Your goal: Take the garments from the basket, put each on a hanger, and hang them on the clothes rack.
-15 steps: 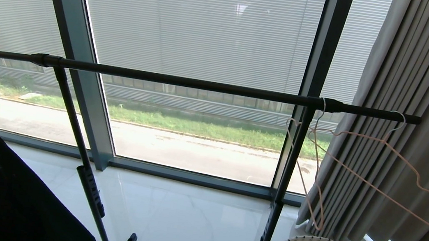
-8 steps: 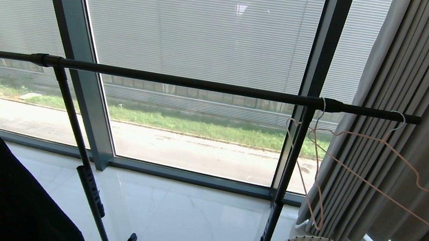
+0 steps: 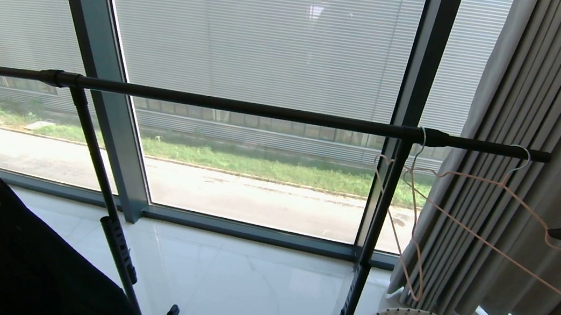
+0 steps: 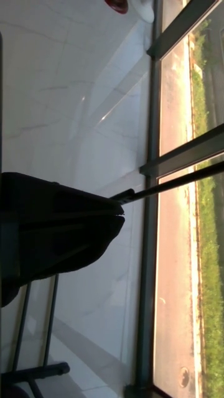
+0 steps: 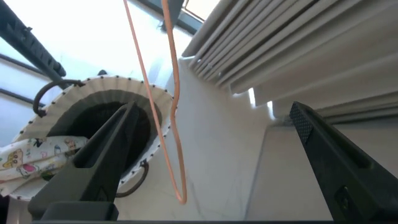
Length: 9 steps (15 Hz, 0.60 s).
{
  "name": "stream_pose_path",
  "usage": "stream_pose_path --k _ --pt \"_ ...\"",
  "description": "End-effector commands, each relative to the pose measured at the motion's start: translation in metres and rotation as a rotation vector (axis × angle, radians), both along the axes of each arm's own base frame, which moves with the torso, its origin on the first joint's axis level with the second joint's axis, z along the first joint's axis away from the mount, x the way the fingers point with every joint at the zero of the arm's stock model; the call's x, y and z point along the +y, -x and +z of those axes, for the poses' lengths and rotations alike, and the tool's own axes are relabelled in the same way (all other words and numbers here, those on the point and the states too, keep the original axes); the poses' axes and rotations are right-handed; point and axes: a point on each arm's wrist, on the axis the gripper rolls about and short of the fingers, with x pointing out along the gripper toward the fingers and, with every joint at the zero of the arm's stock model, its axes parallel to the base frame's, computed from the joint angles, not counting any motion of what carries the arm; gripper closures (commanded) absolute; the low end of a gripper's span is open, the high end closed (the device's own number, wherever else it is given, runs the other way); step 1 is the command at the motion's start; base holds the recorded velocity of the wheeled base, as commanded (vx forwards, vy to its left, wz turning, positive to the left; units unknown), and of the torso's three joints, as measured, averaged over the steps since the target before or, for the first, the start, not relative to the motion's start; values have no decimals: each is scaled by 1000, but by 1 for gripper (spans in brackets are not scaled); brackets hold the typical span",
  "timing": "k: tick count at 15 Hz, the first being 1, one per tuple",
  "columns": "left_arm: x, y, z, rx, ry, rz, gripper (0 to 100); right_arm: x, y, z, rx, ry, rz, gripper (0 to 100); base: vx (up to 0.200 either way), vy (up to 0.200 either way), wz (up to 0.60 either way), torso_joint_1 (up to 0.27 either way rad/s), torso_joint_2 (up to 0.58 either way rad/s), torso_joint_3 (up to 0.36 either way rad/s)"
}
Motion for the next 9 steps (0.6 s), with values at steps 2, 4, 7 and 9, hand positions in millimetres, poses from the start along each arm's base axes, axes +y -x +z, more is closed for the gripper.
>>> stream_pose_path --k 2,4,7,9 --pt "0 -1 0 0 -1 1 100 -6 -19 -22 51 -14 39 0 0 0 0 0 0 0" --pt "0 -1 0 2 -2 4 100 -6 -23 -29 66 -29 57 0 0 0 0 0 0 0" --pt "1 0 -4 14 -9 26 100 3 -21 -47 127 -70 75 0 0 0 0 0 0 0" --pt "1 0 -3 11 -9 28 100 4 -19 -50 141 -95 59 0 0 0 0 0 0 0"
